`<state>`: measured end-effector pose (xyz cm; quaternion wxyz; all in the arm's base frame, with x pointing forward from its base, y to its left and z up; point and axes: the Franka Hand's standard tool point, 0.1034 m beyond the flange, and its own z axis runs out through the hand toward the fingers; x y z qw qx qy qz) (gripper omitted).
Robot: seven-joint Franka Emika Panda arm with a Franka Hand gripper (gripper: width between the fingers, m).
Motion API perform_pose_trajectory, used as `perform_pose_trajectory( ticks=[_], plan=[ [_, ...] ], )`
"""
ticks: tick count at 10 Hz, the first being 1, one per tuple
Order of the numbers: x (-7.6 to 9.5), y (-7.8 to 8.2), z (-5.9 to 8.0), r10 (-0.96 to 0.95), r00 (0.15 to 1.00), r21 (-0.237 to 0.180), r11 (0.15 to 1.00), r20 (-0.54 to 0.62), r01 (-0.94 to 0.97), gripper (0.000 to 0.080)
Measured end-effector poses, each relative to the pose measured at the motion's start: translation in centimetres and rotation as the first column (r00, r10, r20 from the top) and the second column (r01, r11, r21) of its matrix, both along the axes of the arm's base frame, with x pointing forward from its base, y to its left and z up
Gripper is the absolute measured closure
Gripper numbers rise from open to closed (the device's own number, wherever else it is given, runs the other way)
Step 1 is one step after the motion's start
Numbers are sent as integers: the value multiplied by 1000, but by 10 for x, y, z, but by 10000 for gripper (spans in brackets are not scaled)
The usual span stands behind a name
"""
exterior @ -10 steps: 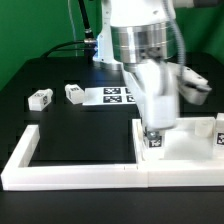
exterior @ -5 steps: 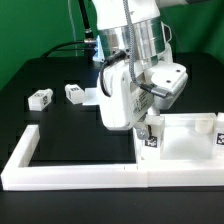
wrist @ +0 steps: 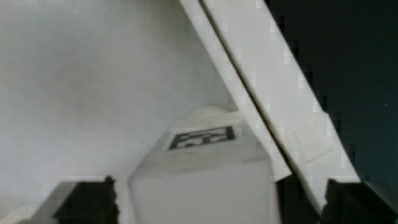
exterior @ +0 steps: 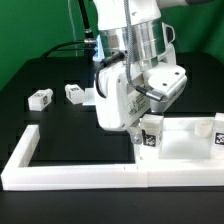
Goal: Assemble square table
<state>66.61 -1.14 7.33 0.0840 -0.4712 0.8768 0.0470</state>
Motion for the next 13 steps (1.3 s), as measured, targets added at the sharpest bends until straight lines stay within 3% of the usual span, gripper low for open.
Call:
perform_pose_trajectory(
  ticks=[1,4,10,12,13],
  plan=[
    [3,17,13,18,1000,9,1000,17,-18,174],
    [-7,32,63,67,996,40,997,56,-69,151],
    [-11,32,58,111,993,39,993,47,-113,150],
    [-43,28,51,375,925,20,926,61,-377,150],
    [-57,28,48,491,870,34,869,54,-493,150]
  ],
)
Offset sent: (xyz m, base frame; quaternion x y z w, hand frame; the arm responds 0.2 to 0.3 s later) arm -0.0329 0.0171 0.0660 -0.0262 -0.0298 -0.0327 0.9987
